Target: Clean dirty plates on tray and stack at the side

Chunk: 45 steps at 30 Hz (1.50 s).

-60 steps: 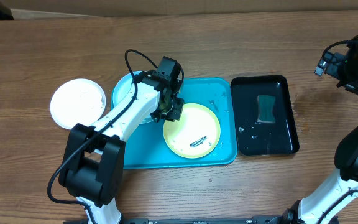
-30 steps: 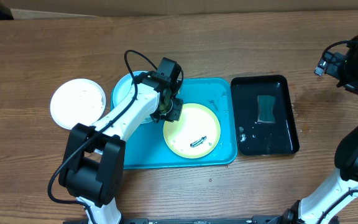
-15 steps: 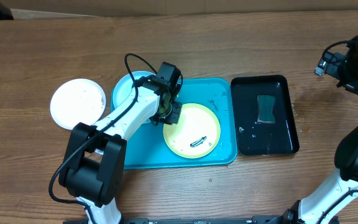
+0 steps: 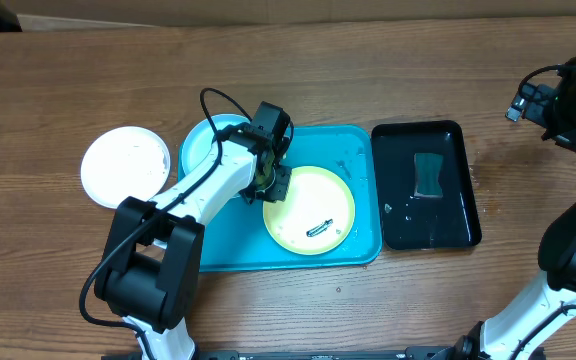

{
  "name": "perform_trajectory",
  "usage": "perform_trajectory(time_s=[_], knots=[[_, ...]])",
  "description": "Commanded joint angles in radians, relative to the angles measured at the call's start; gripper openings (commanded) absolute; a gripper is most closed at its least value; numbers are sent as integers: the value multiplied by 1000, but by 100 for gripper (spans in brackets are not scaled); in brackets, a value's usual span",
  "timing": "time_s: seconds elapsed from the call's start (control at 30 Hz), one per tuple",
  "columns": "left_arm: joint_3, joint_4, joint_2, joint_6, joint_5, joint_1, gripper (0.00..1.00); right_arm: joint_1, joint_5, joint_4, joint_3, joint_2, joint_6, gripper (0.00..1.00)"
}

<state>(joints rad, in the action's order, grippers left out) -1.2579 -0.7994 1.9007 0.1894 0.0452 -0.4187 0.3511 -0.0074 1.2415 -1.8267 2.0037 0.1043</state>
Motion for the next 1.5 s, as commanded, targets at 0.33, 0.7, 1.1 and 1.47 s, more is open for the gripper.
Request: perform_trajectory(time_s=[0.33,0.7,1.1,1.47], knots=[[27,-25,9,118,72,-1,4,-2,6,-6,-5,-15,4,100],[25,-71,9,421,120,4,26,-2,6,-6,-5,-15,4,100],[26,-65,9,327,74,3,4,-2,6,-6,-5,-15,4,100],[28,-63,9,466,23,-23,38,-2,6,-6,-5,-15,4,100]])
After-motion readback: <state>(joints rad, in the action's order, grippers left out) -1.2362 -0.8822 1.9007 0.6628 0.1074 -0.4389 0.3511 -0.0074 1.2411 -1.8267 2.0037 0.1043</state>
